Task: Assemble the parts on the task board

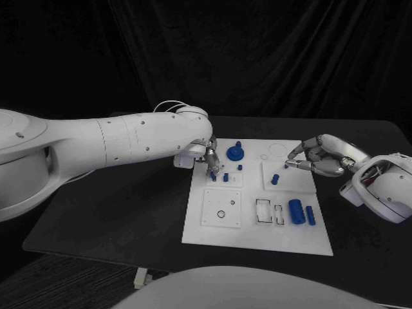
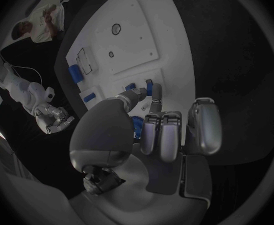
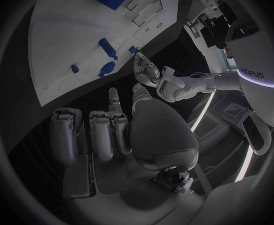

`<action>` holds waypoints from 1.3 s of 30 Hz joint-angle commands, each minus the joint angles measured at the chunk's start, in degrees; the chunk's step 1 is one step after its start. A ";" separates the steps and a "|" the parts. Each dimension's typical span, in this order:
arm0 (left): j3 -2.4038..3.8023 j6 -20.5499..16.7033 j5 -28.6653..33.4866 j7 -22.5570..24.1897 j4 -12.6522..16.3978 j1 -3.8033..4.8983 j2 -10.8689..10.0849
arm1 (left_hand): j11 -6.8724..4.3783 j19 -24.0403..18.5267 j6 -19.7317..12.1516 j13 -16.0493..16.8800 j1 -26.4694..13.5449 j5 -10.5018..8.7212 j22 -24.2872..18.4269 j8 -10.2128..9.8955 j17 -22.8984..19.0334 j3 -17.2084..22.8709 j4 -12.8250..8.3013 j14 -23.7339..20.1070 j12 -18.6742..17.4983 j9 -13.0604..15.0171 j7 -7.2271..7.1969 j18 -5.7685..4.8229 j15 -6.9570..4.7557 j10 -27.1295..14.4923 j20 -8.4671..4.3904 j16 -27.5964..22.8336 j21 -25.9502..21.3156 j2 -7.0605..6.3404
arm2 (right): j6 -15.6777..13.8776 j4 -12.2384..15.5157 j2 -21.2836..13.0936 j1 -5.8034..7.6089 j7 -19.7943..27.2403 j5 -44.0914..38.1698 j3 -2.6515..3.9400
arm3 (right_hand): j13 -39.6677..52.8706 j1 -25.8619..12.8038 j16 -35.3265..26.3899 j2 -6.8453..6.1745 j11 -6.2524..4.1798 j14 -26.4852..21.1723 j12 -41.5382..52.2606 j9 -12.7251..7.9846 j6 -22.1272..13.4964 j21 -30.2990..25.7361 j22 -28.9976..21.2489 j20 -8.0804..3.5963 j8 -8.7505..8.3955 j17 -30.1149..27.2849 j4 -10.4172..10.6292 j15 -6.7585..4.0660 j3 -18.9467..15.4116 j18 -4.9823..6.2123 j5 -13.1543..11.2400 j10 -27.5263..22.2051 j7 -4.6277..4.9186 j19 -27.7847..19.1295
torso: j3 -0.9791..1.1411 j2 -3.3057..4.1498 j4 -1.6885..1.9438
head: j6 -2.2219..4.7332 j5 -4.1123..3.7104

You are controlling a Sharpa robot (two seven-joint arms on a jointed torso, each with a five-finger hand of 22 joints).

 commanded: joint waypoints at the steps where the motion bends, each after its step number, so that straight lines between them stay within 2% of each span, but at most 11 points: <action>1: -0.06 0.49 0.10 -1.94 -0.07 -0.36 0.20 | -0.45 -0.16 -0.13 14.44 0.01 -0.17 4.70 0.26 14.78 0.39 -0.10 5.85 -0.31 -0.01 -0.38 0.79 -0.37 5.59 -0.20 -0.28 -0.22 0.57 | 0.13 0.04 0.00 -0.15 -0.84 -0.03 0.03 | 15.07 0.54 0.15 -0.06 0.52 6.06 0.15 -0.06 0.22 -0.33 13.83 0.39 -0.18 15.10 -0.31 0.29 -0.11 0.49 0.33 5.96 0.11 3.97 | -0.01 0.03 0.02 | 0.01 -0.03; 18: -0.06 1.08 0.06 -1.96 0.10 -0.44 0.07 | -0.48 -0.29 -0.14 14.21 0.12 -0.07 4.47 0.19 14.56 0.65 -0.38 5.77 -0.60 -0.06 -0.42 0.87 -0.40 5.44 -0.23 -0.61 -0.65 0.65 | 0.11 0.03 0.07 -0.20 -0.82 -0.03 0.03 | 15.07 0.80 0.15 -0.04 0.52 6.06 0.15 -0.08 0.22 -0.34 13.82 0.39 -0.24 15.10 -0.39 0.28 -0.11 0.49 0.88 5.96 0.11 3.96 | -0.03 -0.01 0.00 | 0.01 0.14; 39: -0.07 1.78 -0.20 -1.98 -0.04 -0.62 0.12 | -0.54 -0.34 0.17 13.95 0.87 0.20 4.26 0.26 14.17 1.58 -2.16 5.64 -0.93 -0.01 -0.41 0.92 -0.47 5.27 -0.32 -1.19 -1.18 0.41 | 0.50 -0.16 0.15 -0.24 -1.18 -0.03 0.03 | 15.07 1.23 0.15 0.00 0.49 6.06 0.15 -0.13 0.11 -0.57 13.73 0.39 -0.37 15.10 -0.54 0.28 -0.08 0.56 1.58 5.96 0.12 3.80 | -0.01 -0.02 -0.01 | 0.01 0.07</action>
